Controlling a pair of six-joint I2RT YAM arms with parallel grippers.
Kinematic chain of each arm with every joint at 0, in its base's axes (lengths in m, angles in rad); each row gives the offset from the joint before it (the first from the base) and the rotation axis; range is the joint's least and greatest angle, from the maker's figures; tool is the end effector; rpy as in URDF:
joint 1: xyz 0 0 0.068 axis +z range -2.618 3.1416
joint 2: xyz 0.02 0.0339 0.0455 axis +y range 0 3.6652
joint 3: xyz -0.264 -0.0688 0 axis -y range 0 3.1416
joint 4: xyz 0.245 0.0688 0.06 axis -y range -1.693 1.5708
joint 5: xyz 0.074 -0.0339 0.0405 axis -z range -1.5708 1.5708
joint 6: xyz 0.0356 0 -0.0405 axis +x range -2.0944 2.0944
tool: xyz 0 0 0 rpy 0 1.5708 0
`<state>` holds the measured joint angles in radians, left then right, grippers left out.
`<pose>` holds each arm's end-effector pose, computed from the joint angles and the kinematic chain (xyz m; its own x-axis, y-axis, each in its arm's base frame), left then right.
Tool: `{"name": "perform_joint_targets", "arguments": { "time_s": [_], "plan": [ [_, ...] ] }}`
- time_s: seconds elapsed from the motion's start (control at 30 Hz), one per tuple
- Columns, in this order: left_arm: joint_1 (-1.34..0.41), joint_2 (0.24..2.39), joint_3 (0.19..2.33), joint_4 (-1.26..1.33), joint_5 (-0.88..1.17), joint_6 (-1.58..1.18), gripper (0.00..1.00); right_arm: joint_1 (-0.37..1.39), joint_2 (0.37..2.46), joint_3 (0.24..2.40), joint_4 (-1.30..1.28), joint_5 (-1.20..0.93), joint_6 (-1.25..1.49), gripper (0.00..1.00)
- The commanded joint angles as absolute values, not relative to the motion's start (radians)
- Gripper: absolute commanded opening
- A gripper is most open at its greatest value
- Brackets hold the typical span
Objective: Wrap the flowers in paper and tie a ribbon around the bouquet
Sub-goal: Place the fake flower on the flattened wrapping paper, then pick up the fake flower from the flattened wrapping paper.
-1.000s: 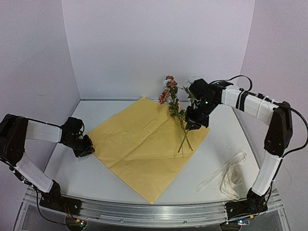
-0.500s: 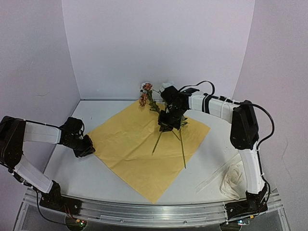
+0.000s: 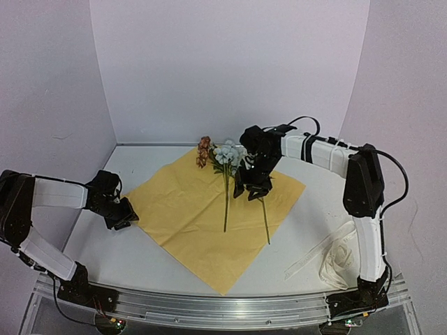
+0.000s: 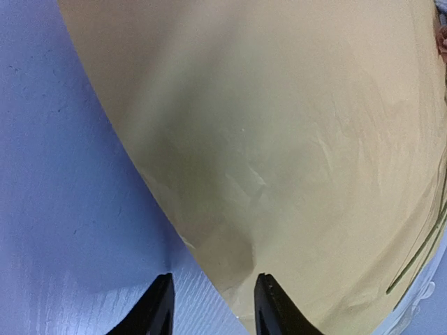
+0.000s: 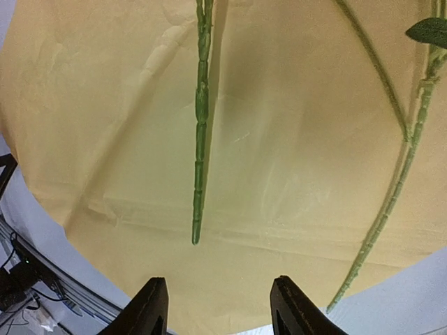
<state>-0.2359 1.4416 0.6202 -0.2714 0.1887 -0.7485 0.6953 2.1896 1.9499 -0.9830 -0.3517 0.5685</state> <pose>0.2385 -0.0642 0.1401 -0.8459 -0.4842 -0.2237 -0.3578 0.8262 -0.4351 0.3469 0.3054 0.2277 -0.9806 -0.1599 -0.1131 -0.1942 0.8682 0.4565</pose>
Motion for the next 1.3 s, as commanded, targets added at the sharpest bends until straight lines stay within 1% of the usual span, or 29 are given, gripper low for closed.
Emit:
{"name": "perform_joint_targets", "arguments": {
  "time_s": [0.0, 0.07, 0.13, 0.23, 0.37, 0.5, 0.63, 0.77, 0.83, 0.93, 1.03, 1.13, 1.27],
  "plan": [
    [-0.242, 1.348, 0.688, -0.347, 0.13, -0.7, 0.47, 0.628, 2.095, 1.929, -1.051, -0.301, 0.445, 0.54],
    [-0.257, 1.317, 0.728, -0.4, 0.092, -0.68, 0.56, 0.597, 2.093, 1.911, -1.053, -0.29, 0.424, 0.56],
    [-0.293, 1.297, 0.791, -0.45, 0.026, -0.669, 0.65, 0.565, 2.107, 1.911, -1.051, -0.306, 0.43, 0.53],
    [-0.388, 1.319, 0.883, -0.485, -0.045, -0.668, 0.71, 0.526, 2.142, 1.917, -1.039, -0.31, 0.431, 0.54],
    [-0.489, 1.449, 1.014, -0.437, -0.034, -0.661, 0.73, 0.486, 2.208, 1.944, -0.967, -0.285, 0.439, 0.56],
    [-0.592, 1.648, 1.183, -0.403, 0.006, -0.628, 0.73, 0.459, 2.31, 2.047, -0.917, -0.241, 0.489, 0.62],
    [-0.655, 1.845, 1.393, -0.391, 0.058, -0.583, 0.73, 0.456, 2.432, 2.17, -0.906, -0.25, 0.552, 0.63],
    [-0.692, 2.016, 1.557, -0.382, 0.098, -0.522, 0.73, 0.457, 2.475, 2.196, -0.904, -0.259, 0.605, 0.62],
    [-0.705, 2.078, 1.626, -0.377, 0.126, -0.501, 0.73, 0.456, 2.479, 2.178, -0.904, -0.288, 0.627, 0.55],
    [-0.716, 2.159, 1.704, -0.367, 0.135, -0.478, 0.73, 0.457, 2.444, 2.083, -0.9, -0.321, 0.644, 0.36],
    [-0.719, 2.244, 1.8, -0.374, 0.131, -0.461, 0.72, 0.46, 2.364, 1.937, -0.849, -0.338, 0.648, 0.21],
    [-0.725, 2.31, 1.877, -0.383, 0.134, -0.441, 0.71, 0.461, 2.297, 1.853, -0.822, -0.373, 0.642, 0.11],
    [-0.737, 2.392, 1.981, -0.412, 0.126, -0.428, 0.66, 0.46, 2.259, 1.821, -0.819, -0.423, 0.652, 0.05]
  ]
}}
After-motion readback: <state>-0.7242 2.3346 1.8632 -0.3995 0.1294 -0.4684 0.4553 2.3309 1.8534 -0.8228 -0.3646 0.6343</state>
